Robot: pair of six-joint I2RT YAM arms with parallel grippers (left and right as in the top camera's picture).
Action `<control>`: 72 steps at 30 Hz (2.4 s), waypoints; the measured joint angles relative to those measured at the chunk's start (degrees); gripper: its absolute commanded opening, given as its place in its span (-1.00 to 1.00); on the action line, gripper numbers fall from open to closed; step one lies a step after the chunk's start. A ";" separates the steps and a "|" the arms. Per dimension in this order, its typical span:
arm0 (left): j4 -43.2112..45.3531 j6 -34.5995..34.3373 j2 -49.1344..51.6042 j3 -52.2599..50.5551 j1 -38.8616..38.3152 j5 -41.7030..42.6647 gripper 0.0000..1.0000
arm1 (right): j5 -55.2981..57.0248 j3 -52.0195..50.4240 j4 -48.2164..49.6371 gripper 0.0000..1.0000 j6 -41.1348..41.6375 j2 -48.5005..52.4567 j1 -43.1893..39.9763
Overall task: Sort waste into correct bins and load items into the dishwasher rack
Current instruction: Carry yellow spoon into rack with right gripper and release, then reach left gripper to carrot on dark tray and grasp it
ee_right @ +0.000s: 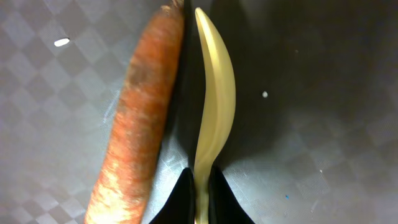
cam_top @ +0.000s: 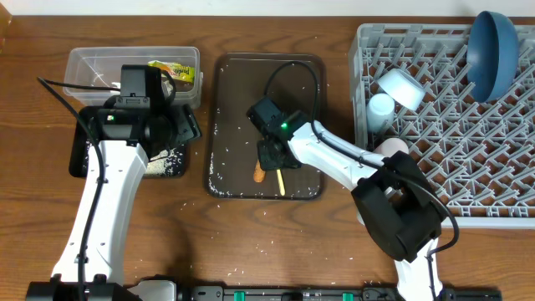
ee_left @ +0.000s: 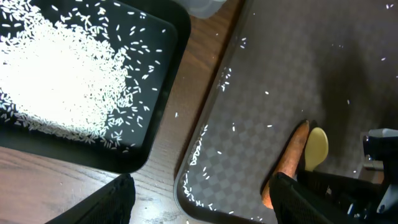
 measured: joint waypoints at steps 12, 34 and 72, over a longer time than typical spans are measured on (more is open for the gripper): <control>1.05 0.00 0.00 0.00 0.00 0.02 0.43 | 0.70 2.32 -15.98 -0.97 -10.67 -19.19 -15.69; 3.89 -0.02 0.00 0.00 0.00 0.02 0.43 | 18.14 -9.29 -17.68 -0.98 -27.69 -30.34 -43.56; 7.48 5.64 0.92 0.00 -10.80 1.68 0.43 | -9.86 -4.52 -3.39 0.52 -23.67 -32.28 -31.23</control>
